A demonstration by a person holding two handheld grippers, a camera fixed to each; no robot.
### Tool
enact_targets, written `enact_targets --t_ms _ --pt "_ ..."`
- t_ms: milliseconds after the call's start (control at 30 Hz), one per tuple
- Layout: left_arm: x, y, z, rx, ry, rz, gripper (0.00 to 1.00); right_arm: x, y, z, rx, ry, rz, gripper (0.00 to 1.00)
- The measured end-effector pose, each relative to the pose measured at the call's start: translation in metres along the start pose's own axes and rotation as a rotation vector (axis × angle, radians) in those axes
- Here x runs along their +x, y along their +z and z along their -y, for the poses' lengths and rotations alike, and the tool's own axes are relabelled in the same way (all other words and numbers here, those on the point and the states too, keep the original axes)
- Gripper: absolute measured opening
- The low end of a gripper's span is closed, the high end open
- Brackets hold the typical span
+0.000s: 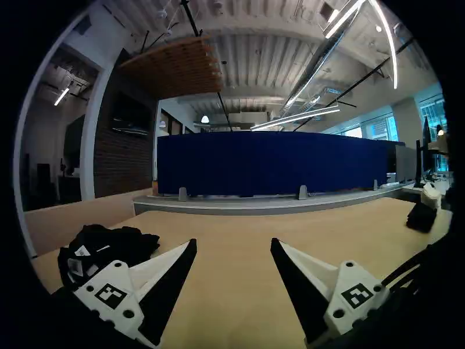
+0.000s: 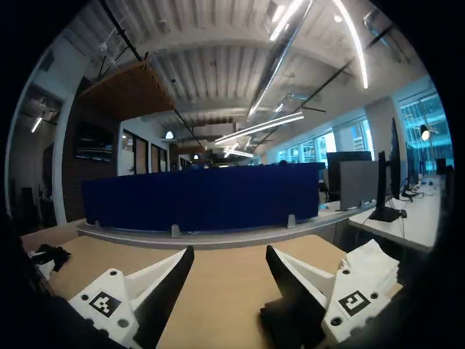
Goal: Fold towel
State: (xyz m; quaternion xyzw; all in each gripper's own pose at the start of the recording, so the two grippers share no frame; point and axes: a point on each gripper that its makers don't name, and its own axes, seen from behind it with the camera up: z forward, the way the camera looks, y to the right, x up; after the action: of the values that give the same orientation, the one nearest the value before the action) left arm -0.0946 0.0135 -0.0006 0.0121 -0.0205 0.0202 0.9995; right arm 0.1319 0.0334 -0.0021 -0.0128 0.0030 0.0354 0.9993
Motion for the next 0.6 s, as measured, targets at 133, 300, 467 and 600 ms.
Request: enact_targets --t_ms 133,300,467,600 --pt "0.0 0.0 0.0 0.0 0.0 0.0 0.94 -0.024 0.002 -0.005 0.004 0.013 0.005 0.96" --pt "0.0 0.0 0.001 0.0 0.0 0.0 0.94 -0.053 0.005 -0.007 0.019 0.028 0.017 0.96" --pt "0.0 0.0 0.001 0.0 0.0 0.0 0.94 -0.074 0.007 -0.012 0.012 0.038 0.01 0.96" --pt "0.0 0.0 0.001 0.0 0.0 0.0 0.94 -0.085 0.008 -0.013 0.004 0.024 -0.003 0.96"
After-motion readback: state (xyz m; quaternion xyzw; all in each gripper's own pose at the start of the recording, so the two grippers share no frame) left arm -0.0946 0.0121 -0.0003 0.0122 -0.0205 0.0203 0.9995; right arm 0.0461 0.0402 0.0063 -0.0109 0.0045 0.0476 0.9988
